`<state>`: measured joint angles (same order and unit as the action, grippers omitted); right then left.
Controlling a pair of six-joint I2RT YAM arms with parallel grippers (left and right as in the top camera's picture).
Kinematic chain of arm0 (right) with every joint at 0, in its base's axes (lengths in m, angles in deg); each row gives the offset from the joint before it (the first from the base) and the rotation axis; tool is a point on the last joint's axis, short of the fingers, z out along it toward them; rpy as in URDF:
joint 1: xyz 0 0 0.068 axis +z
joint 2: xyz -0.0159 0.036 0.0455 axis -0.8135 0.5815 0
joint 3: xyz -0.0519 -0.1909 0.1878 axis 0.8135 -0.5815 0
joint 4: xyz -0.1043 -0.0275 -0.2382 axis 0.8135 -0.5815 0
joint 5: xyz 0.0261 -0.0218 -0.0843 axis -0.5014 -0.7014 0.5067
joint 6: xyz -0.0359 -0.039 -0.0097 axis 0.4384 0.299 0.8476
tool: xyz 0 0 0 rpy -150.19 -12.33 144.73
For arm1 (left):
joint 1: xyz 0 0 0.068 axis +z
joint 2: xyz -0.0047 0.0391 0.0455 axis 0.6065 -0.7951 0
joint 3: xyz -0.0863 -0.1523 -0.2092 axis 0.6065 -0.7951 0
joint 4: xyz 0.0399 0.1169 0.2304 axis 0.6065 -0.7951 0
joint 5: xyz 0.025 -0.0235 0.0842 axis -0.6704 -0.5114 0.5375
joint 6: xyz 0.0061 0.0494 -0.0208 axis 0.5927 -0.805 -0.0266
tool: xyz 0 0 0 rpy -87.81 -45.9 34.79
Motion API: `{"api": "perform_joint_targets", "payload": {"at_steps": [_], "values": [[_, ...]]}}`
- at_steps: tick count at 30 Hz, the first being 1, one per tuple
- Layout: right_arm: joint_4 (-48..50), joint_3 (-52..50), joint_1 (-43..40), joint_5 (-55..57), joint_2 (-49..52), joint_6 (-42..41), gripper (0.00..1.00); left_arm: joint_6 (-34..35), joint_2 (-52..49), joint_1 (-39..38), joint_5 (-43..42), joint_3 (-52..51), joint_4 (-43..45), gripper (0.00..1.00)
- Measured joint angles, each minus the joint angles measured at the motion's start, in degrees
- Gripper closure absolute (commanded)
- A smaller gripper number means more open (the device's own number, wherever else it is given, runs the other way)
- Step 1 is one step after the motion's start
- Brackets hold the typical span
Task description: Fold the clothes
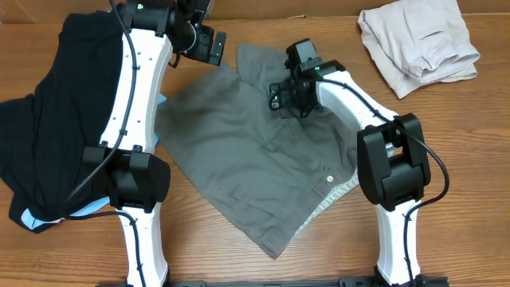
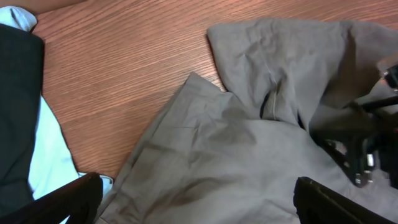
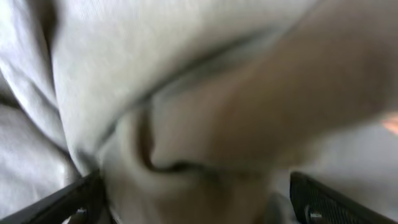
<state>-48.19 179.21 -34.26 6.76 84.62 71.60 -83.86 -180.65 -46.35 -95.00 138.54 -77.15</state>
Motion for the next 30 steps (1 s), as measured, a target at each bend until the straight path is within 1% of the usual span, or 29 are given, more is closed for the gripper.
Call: {"api": "perform_joint_targets", "payload": {"at_steps": [4,9,13,16,19,22,26,30], "values": [[-7.54,4.96,-0.33,-0.46,0.17,-0.66,0.0,-0.79,-0.09,0.0,0.0,0.0,0.42,0.0],[-16.55,14.43,-1.7,-0.48,0.17,-3.85,0.0,-2.03,-0.11,0.0,-0.09,0.0,2.16,0.0],[-23.32,22.1,-5.97,-0.74,-0.33,-5.77,0.0,-5.09,-0.11,-0.04,-1.38,0.0,3.02,0.0],[-27.12,25.0,-10.82,-2.36,-1.99,-6.36,0.0,-6.84,-0.17,-0.44,-1.97,0.0,3.8,0.0],[-31.54,25.94,-15.19,-4.68,-3.48,-6.05,0.0,-7.43,-0.31,-0.79,-2.45,0.0,4.22,0.0],[-36.46,25.57,-17.81,-5.99,-3.85,-6.01,0.0,-8.2,-0.52,-1.14,-2.64,0.0,4.15,0.0],[-41.31,21.62,-18.32,-6.64,-3.85,-6.1,0.0,-8.37,-1.11,-1.14,-2.86,0.0,3.8,0.0],[-42.36,15.89,-18.27,-6.97,-3.85,-6.67,0.02,-8.52,-2.05,-1.14,-2.86,0.0,3.13,0.0]]}}
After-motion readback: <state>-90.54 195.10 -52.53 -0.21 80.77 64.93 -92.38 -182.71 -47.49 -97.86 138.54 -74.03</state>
